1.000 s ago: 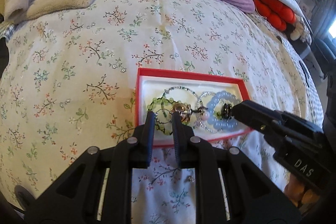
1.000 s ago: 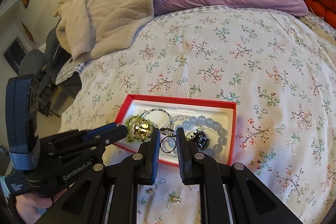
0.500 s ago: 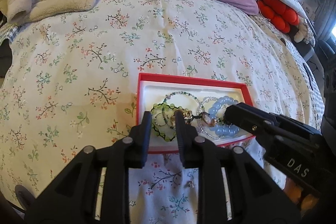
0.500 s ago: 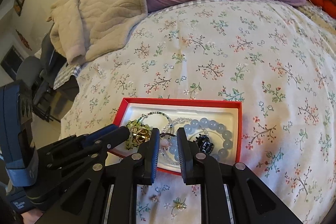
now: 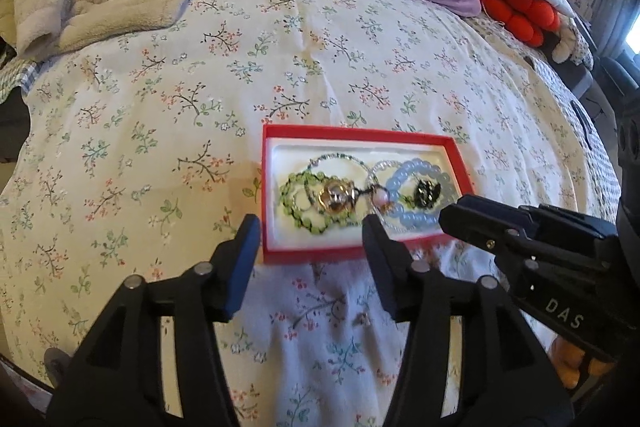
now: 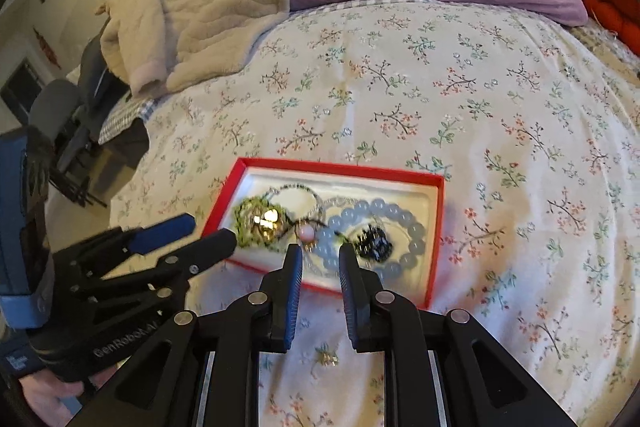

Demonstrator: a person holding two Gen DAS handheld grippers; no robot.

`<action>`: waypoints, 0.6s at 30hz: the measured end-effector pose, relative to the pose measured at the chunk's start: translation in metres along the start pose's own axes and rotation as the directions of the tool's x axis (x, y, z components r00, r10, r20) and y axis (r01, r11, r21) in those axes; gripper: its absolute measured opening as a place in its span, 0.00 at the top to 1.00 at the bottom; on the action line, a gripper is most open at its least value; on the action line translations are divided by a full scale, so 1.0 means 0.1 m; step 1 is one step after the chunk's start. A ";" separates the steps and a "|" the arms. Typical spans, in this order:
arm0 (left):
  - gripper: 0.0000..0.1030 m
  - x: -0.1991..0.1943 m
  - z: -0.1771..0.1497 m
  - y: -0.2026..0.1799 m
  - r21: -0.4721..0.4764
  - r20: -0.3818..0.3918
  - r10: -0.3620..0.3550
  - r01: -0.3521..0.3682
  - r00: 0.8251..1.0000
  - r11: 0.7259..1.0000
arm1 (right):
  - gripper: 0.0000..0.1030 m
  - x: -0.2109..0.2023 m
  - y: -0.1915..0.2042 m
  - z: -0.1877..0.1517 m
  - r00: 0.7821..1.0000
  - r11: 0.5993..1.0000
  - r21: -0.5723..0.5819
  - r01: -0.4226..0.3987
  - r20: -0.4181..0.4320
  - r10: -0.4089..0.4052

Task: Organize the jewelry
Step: 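Open both grippers to drop the pieces into the box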

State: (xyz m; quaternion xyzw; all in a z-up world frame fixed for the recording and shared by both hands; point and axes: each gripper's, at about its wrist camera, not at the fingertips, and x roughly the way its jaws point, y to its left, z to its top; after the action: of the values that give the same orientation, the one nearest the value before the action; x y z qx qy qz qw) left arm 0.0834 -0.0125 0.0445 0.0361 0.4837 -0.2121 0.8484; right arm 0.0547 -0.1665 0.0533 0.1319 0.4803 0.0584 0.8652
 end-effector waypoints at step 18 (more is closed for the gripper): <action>0.26 -0.22 -0.41 -0.07 0.028 -0.062 0.025 -0.023 0.998 0.999 | 0.38 -0.20 -0.08 -0.42 0.991 0.996 -0.002 0.092 -0.094 -0.092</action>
State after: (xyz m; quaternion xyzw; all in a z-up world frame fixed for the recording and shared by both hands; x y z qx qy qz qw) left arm 0.0378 -0.0012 0.0420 0.0600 0.5064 -0.2073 0.8348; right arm 0.0084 -0.1718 0.0463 0.1077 0.5260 0.0238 0.8433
